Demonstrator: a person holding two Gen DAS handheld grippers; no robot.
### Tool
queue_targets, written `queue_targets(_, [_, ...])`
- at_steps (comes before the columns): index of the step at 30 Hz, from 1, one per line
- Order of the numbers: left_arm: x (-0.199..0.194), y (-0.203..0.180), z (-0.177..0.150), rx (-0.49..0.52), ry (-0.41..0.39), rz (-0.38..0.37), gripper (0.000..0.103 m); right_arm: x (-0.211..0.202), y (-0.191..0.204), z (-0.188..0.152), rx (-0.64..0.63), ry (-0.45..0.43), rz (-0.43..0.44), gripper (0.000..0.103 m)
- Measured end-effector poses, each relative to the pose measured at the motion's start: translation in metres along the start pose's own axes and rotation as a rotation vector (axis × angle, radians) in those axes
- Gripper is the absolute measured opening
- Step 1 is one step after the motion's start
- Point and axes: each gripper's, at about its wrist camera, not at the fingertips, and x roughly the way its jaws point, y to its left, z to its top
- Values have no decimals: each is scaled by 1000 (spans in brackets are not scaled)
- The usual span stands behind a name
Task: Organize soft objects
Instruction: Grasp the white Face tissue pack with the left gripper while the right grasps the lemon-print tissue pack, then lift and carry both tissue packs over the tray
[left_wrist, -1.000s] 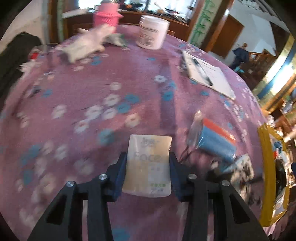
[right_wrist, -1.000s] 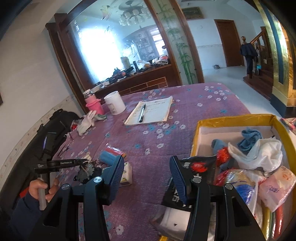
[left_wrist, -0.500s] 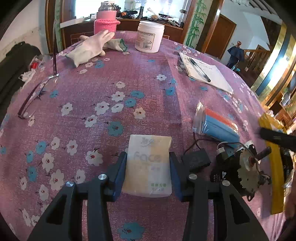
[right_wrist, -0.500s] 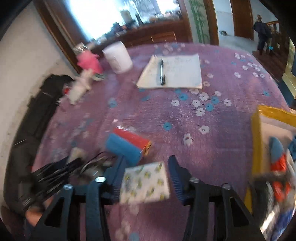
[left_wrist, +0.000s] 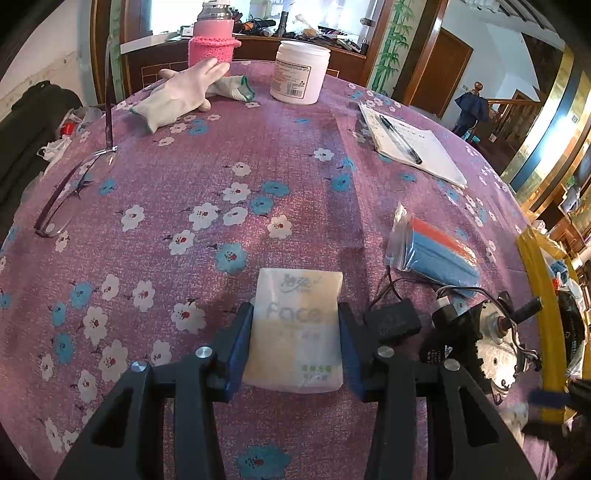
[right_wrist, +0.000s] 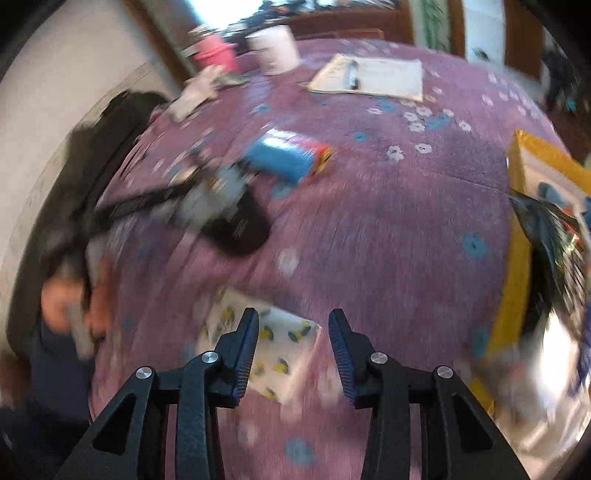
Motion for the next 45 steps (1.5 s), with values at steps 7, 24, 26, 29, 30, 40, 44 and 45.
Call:
queue_targets(7, [1,-2,-1,16,-10,12,44,9,42,-8,-380,-18,-33,78])
queue_targets(24, [-23,-7,0,35,-132,50,42,-28,-3,-15,-81,-347,-17,59])
queue_targets(26, [-35,-11,-1,45,-186,56,42,-43,-19,-15,-15,-419,-17,59])
queue_targets(29, [-54,-18,-3,59,-260,51,42,-50,-29,-6,42,-489,-46,59])
queue_targets(30, [-61,-22,-4,67,-285,37,42,-52,-31,-6,59,-506,-42,59])
queue_targets(40, [-94,-80,-28,278,-437,0,42,-45,-28,-2,44,-517,-130,59])
queue_targets(44, [-90,-91,-33,326,-437,7,42,-42,-30,-2,50,-507,-132,59])
queue_targets(45, [-90,-91,-34,328,-434,6,42,-42,-29,-1,45,-507,-125,59])
